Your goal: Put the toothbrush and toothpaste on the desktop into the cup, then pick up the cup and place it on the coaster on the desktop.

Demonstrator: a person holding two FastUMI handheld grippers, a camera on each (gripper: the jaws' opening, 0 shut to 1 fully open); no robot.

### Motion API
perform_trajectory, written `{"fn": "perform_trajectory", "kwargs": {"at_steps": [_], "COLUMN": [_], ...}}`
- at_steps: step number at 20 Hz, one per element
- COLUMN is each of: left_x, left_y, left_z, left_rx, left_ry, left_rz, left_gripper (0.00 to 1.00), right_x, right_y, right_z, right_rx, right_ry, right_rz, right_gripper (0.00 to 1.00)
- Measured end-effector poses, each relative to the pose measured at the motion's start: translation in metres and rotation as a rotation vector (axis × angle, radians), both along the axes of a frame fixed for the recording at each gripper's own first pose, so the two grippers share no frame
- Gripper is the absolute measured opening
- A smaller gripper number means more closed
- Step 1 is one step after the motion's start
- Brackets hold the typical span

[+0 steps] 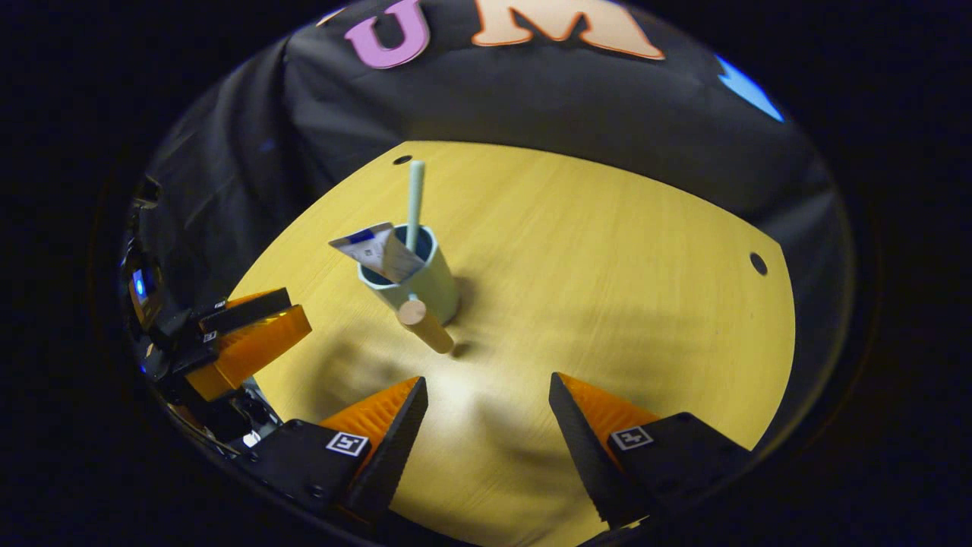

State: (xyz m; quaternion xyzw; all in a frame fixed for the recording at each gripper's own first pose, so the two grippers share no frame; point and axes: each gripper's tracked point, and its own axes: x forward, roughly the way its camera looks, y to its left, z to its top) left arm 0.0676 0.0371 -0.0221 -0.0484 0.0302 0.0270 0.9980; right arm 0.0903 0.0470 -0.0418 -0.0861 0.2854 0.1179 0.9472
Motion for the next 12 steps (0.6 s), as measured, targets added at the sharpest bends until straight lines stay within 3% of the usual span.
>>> {"fn": "perform_trajectory", "kwargs": {"at_steps": [4,5,6,12], "left_x": [0.0,-0.001,0.0,0.0], "left_y": [-0.012,-0.014,-0.016,-0.026], "left_z": [0.001,0.002,0.002,-0.004], "left_rx": [0.028,0.026,0.023,0.059], "left_ry": [0.038,0.049,0.055,0.09], "left_rz": [-0.059,-0.072,-0.082,-0.146], "left_gripper": [0.95,0.95,0.95,0.95], "right_x": [-0.016,-0.019,-0.024,-0.046], "right_y": [-0.044,-0.053,-0.062,-0.085], "right_z": [0.014,0.019,0.025,0.034], "right_rx": [0.082,0.093,0.106,0.183], "right_ry": [-0.074,-0.098,-0.117,-0.209], "right_rz": [-0.145,-0.178,-0.202,-0.323], "right_gripper": [1.0,0.96,0.99,0.96]}}
